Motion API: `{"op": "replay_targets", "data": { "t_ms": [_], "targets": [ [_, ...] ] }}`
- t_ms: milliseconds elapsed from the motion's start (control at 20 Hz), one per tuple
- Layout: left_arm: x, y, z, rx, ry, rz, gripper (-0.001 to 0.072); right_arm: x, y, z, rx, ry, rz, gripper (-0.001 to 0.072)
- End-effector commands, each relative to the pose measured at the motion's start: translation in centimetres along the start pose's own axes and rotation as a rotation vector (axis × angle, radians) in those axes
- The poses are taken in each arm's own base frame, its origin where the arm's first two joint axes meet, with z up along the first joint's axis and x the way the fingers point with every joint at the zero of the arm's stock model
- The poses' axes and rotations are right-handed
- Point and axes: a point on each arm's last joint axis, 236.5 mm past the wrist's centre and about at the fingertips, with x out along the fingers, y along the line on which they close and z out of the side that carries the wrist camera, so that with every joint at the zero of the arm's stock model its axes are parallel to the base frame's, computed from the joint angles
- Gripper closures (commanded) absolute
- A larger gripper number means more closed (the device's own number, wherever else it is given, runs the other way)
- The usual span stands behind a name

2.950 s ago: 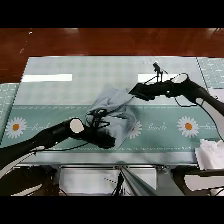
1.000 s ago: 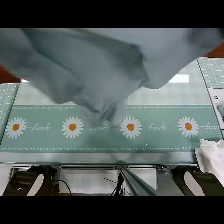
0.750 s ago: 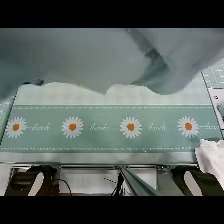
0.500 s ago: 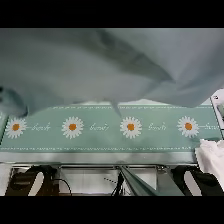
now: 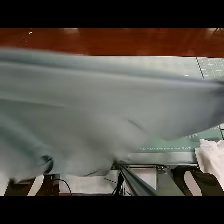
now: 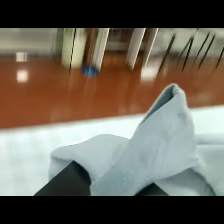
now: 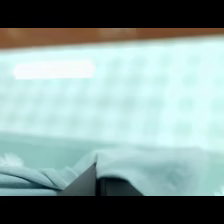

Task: Fold the shirts.

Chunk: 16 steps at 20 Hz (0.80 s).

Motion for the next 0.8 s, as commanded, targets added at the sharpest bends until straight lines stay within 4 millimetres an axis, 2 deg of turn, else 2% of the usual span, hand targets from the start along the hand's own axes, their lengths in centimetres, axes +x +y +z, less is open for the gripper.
{"op": "replay_targets", "data": {
  "t_ms": [0,100,150,250,350,450,550,600,750],
  "targets": [
    [3.8,4.1,-8.5,-0.128,0.31,0.065,0.0686,3.2,-5.1,-6.4,0.05,0.297,-0.131,0.0688],
    [7.1,6.5,-11.2,-0.19,0.358,0.084,0.0686,7.7,-6.1,-7.2,0.08,0.324,-0.101,0.0688],
    [8.9,7.9,-12.0,-0.198,0.361,0.093,0.0686,10.3,-6.4,-6.8,0.087,0.304,-0.089,0.0688],
    [12.3,10.4,-13.0,-0.21,0.363,0.114,0.0686,15.7,-6.2,-4.9,0.088,0.24,-0.057,0.0688],
    [15.4,12.6,-14.0,-0.211,0.396,0.125,0.0685,20.8,-5.1,-2.4,0.073,0.168,-0.013,0.0688],
    [18.3,14.7,-15.9,-0.231,0.453,0.139,0.0684,25.8,-4.8,-1.0,0.106,0.114,0.0,0.0688],
    [20.9,16.7,-18.3,-0.257,0.52,0.153,0.0684,30.5,-5.8,-1.5,0.165,0.12,-0.019,0.0688],
    [22.0,17.5,-19.8,-0.281,0.56,0.16,0.0683,32.7,-6.6,-2.4,0.228,0.143,-0.03,0.0687],
    [24.7,19.3,-24.9,-0.336,0.697,0.16,0.0683,37.5,-8.4,-5.0,0.321,0.192,-0.057,0.0687]
  ]
}}
